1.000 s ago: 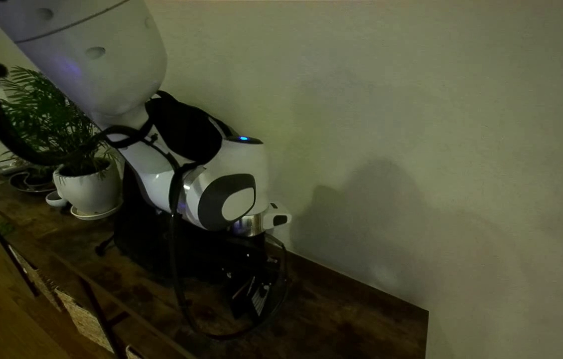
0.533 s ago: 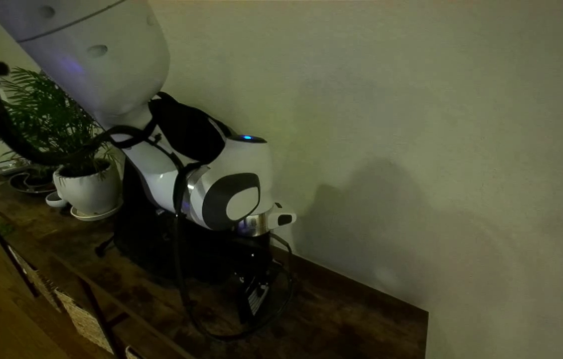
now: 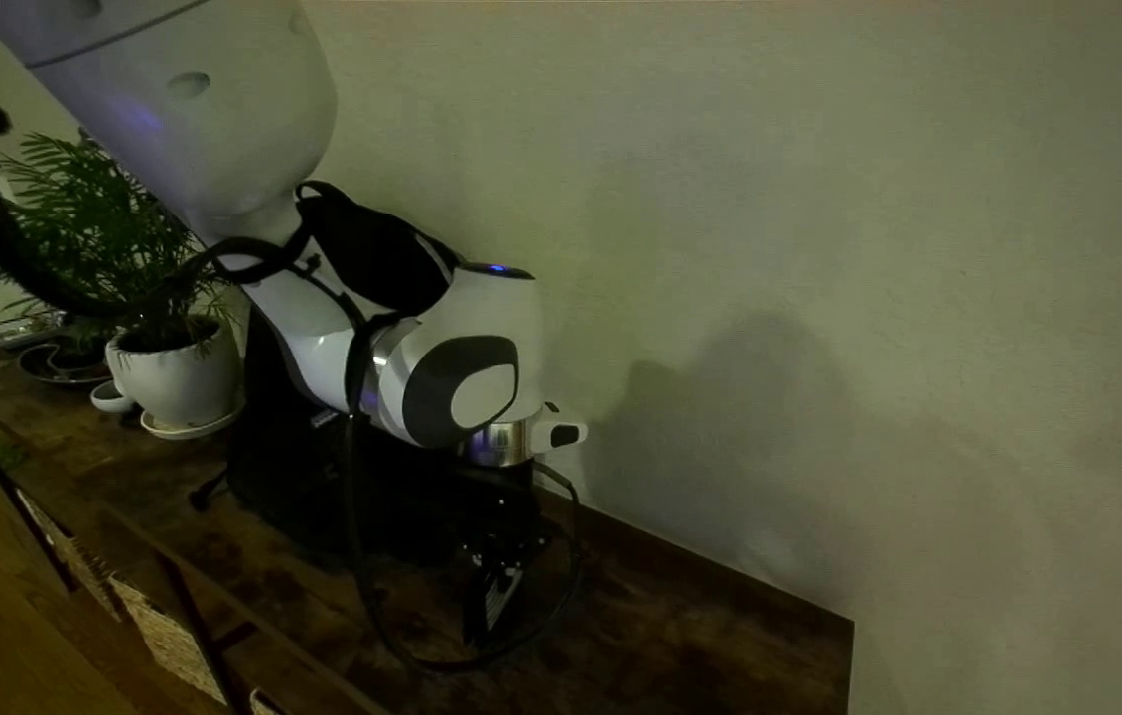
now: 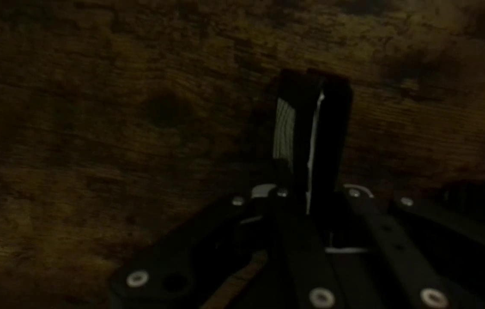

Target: Put the wallet in the backpack

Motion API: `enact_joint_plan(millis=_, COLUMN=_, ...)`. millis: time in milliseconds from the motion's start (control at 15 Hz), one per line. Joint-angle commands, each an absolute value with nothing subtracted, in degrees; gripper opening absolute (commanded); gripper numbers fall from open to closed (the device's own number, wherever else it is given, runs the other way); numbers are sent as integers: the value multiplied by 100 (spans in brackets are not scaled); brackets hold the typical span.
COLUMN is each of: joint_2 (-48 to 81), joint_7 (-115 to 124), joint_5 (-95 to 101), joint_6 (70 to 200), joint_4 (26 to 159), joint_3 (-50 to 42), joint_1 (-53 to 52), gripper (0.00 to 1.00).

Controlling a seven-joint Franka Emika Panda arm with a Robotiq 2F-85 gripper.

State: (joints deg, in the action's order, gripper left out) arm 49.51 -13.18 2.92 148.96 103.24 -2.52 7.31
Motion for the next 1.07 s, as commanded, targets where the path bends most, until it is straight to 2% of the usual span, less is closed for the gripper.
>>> enact_joint_plan(millis=0, joint_2=4370, joint_7=-1562, joint_5=324, joint_6=14369, joint_4=10706, joint_3=-55, joint_1=895, gripper=5)
enact_joint_plan(millis=733, joint_2=3126, joint_7=-1970, joint_5=403, joint_6=13332, joint_4=10987, joint_3=61, joint_1=722, gripper=5)
enact_joint_plan(millis=1000, joint_2=2651, joint_7=-2143, joint_5=327, joint_6=13317, joint_4=11114, joint_3=175, joint_1=719, gripper=5)
